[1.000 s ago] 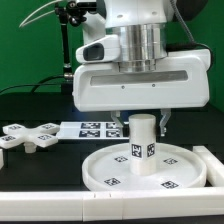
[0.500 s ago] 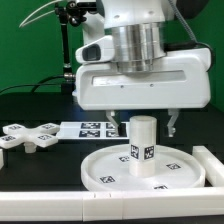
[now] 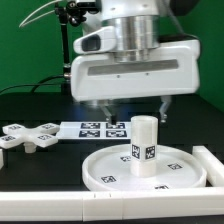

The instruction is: Assemble round table

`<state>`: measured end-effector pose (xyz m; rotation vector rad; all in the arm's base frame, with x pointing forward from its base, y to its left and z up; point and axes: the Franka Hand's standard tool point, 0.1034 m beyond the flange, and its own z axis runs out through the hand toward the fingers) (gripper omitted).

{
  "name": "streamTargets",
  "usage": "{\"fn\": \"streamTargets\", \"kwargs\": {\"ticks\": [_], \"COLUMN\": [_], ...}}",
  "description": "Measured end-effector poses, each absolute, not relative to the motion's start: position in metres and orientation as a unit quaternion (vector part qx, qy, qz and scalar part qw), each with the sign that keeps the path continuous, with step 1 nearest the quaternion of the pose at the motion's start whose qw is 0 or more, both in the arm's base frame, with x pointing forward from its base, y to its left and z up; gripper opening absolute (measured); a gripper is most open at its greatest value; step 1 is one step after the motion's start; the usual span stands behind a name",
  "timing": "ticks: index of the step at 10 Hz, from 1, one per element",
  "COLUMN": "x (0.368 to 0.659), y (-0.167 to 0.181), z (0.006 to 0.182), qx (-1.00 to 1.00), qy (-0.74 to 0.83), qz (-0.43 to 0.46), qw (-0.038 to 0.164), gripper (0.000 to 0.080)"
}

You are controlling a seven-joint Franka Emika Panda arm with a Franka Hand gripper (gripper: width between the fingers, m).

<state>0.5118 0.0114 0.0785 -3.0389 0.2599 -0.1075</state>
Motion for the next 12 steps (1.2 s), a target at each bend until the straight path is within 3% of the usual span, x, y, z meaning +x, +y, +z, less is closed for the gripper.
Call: {"fn": "streamTargets", "kwargs": {"ticks": [7, 10, 11, 12], "x": [0.505, 0.478, 0.483, 0.478], "y": [0.003, -0.059, -0.082, -0.099], "z": [0.077, 0.081, 0.089, 0.085], "qx": [-0.997, -0.998, -0.999, -0.998], "qy": [0.056, 0.027, 0.017, 0.010], "qz": [-0.033, -0.026, -0.030, -0.044], "qw": [0.043, 0.041, 0.041, 0.032], "gripper": [0.0649, 0.0649, 0.0649, 0.0649]}}
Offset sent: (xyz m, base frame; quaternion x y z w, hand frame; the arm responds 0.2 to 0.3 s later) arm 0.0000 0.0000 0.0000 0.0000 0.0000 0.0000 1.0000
